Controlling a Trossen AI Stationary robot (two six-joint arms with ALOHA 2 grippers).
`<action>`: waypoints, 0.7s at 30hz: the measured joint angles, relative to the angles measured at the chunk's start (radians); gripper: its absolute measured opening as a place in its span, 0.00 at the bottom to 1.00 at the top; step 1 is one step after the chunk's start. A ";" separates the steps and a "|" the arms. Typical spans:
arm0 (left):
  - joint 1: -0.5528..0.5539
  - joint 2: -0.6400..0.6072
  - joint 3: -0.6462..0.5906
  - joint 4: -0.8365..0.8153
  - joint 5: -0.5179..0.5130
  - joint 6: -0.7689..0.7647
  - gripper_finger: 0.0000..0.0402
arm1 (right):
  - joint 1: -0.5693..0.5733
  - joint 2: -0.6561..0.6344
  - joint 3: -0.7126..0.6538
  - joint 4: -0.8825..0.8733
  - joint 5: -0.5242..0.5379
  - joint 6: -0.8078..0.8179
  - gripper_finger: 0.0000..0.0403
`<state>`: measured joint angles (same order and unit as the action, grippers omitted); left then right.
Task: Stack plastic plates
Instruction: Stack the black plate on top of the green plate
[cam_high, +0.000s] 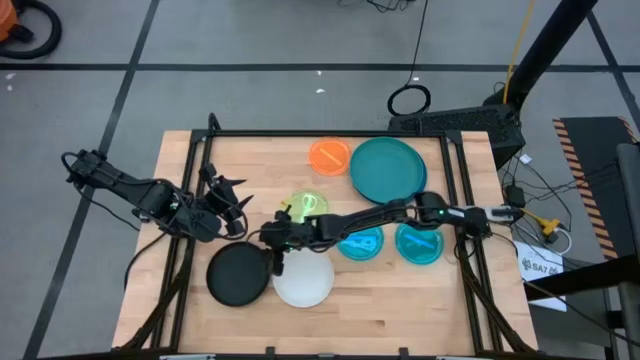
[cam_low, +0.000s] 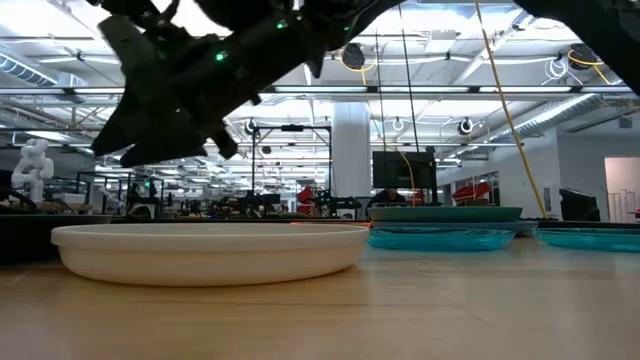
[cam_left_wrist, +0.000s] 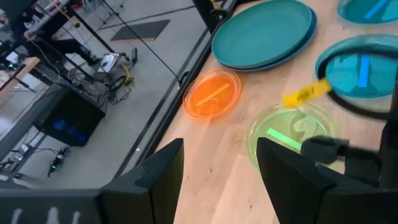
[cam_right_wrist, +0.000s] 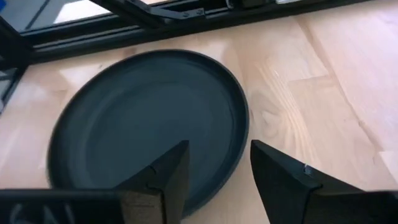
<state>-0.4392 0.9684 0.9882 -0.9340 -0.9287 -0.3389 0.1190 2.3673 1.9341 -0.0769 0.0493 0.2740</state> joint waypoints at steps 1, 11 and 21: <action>0.000 0.000 0.000 0.000 0.000 0.000 0.52 | -0.002 0.015 0.024 -0.015 0.000 -0.005 0.41; 0.000 0.000 0.000 -0.004 0.000 0.001 0.52 | -0.021 0.117 0.106 -0.093 0.001 0.002 0.41; 0.000 0.000 0.000 -0.004 0.001 -0.034 0.52 | -0.012 0.122 0.103 -0.093 0.000 0.013 0.41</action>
<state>-0.4390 0.9684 0.9882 -0.9384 -0.9275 -0.3728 0.1070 2.4897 2.0373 -0.1703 0.0489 0.2874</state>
